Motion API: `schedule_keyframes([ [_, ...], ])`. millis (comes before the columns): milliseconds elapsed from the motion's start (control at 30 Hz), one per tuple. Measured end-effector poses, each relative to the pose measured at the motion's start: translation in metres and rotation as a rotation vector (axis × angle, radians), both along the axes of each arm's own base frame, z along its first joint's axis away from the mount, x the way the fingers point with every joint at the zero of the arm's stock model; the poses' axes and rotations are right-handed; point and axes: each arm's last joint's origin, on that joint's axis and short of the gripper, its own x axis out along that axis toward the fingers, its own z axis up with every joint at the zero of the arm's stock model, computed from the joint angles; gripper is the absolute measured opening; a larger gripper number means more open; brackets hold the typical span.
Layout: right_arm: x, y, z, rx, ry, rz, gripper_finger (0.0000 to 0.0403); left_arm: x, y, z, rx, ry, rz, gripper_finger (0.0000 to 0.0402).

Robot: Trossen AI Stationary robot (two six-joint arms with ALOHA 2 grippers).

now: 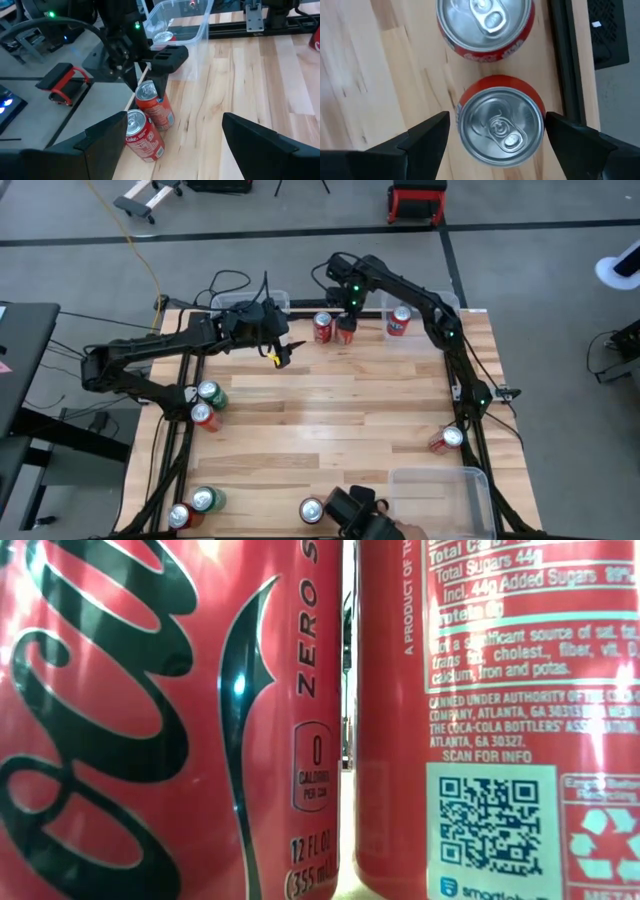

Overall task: Sort soda cans
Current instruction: Put the top red soda can into the top right transparent bin

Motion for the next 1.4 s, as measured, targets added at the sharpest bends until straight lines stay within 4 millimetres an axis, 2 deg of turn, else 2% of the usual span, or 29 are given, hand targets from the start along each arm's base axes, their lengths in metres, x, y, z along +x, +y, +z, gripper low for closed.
schedule_keyframes([
  [333,0.004,0.001,0.001,0.022,-0.023,-0.135,0.0347,0.0,0.0,0.0,-0.006,-0.003,0.003,0.0322],
  [533,0.007,0.0,-0.013,0.044,0.023,-0.19,0.0347,0.0,0.0,0.0,-0.017,-0.005,0.008,0.0322],
  [700,0.013,0.001,-0.016,0.026,0.017,-0.213,0.0344,0.0,0.0,-0.001,-0.022,-0.002,0.009,0.0322],
  [1133,0.009,0.003,-0.015,0.045,0.049,-0.23,0.0266,0.0,0.0,-0.001,-0.024,0.002,0.009,0.0322],
  [1233,0.01,0.003,-0.017,0.045,0.053,-0.225,0.0266,0.0,0.0,-0.001,-0.023,0.0,0.009,0.0322],
  [1400,0.013,0.004,-0.018,0.031,0.05,-0.235,0.0294,0.0,0.0,-0.001,-0.026,0.004,0.01,0.0322],
])
